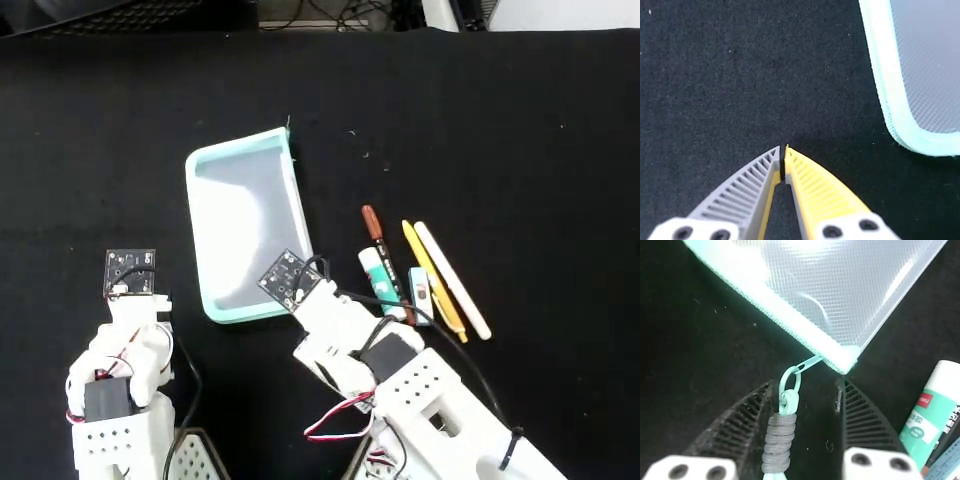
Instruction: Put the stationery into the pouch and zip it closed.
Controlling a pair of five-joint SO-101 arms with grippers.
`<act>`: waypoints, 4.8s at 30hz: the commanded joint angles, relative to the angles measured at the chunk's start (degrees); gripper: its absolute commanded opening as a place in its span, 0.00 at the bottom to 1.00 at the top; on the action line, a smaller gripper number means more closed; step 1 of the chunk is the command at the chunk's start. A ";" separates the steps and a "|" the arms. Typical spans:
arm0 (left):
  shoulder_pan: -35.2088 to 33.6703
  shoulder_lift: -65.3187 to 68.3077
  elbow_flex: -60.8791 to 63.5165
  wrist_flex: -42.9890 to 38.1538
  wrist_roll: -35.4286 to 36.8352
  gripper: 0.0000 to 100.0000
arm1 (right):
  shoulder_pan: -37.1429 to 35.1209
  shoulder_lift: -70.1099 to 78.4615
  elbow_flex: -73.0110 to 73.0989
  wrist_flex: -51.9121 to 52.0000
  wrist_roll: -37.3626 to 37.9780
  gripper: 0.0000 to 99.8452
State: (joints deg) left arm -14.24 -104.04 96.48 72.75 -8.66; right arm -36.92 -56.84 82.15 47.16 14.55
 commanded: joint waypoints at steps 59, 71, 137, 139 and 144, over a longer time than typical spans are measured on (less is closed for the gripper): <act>0.13 -0.18 0.84 0.09 0.53 0.03 | 13.80 9.27 -8.22 -1.93 2.20 0.20; 0.13 -0.18 0.84 0.09 0.53 0.03 | 8.26 9.36 -7.96 -1.23 2.46 0.20; 0.04 -0.18 0.84 0.09 0.53 0.03 | 13.71 28.62 -15.96 -8.53 2.55 0.15; 0.04 -0.18 0.84 0.09 0.44 0.03 | 13.71 28.62 -15.96 -8.53 2.64 0.09; 0.04 -0.18 0.84 0.09 0.44 0.03 | 13.80 28.44 -15.60 -8.53 2.64 0.01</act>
State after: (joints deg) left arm -14.24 -104.04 96.48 72.75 -8.66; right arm -22.51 -27.65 66.95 39.34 16.66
